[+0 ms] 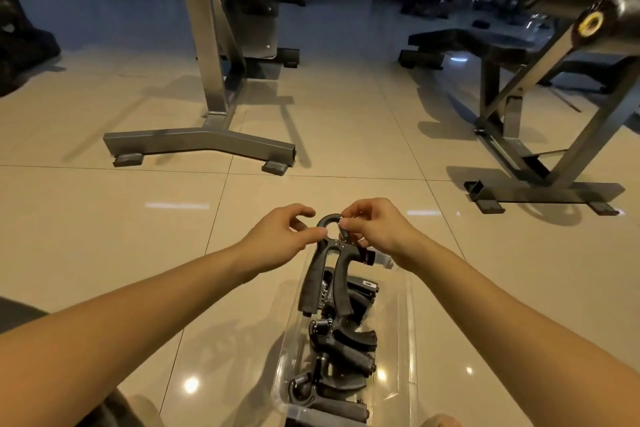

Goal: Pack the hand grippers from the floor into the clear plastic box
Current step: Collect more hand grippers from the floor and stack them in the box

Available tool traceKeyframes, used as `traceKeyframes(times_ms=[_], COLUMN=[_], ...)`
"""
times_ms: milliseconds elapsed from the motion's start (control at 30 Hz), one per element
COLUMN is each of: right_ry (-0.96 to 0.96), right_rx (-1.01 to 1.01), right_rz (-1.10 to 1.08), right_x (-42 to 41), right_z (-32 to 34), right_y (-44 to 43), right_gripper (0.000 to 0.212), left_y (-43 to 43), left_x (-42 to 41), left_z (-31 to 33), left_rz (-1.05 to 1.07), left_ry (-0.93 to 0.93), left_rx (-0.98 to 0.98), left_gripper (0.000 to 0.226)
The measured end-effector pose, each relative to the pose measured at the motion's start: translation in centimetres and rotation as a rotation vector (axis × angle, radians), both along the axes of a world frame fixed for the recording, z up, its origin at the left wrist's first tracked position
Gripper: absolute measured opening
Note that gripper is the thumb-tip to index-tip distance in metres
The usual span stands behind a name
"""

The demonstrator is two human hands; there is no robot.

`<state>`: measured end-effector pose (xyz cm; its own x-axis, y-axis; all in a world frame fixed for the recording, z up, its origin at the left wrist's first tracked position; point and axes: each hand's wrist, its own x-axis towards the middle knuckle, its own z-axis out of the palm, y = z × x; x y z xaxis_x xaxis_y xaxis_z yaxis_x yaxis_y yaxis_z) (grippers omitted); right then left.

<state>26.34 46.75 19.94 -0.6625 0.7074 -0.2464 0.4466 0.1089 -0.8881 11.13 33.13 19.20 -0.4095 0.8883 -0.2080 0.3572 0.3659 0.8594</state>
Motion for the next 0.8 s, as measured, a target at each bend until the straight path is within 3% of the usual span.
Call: traceKeyframes(times_ms=[133, 333, 467, 600, 800], right_ry=[-0.082, -0.024, -0.199, -0.309, -0.457], right_rx=[0.094, 0.067, 0.472, 0.553, 0.843], right_rz=[0.193, 0.168, 0.004, 0.087, 0.219], right_x=[0.4, 0.5, 0.2, 0.6, 1.0], right_z=[0.8, -0.4, -2.1, -3.8, -5.7], right_y=[0.2, -0.6, -0.5, -3.0, -3.8], right_gripper=[0.010, 0.010, 0.039, 0.058, 0.055], left_y=[0.1, -0.2, -0.4, -0.1, 0.5], left_x=[0.4, 0.8, -0.2, -1.3, -0.2], left_z=[0.4, -0.3, -1.3, -2.4, -3.3], left_rz=[-0.064, -0.043, 0.180, 0.403, 0.438], left_ry=[0.000, -0.003, -0.078, -0.273, -0.420], left_rx=[0.003, 0.014, 0.014, 0.011, -0.008], left_gripper=[0.027, 0.018, 0.015, 0.016, 0.018])
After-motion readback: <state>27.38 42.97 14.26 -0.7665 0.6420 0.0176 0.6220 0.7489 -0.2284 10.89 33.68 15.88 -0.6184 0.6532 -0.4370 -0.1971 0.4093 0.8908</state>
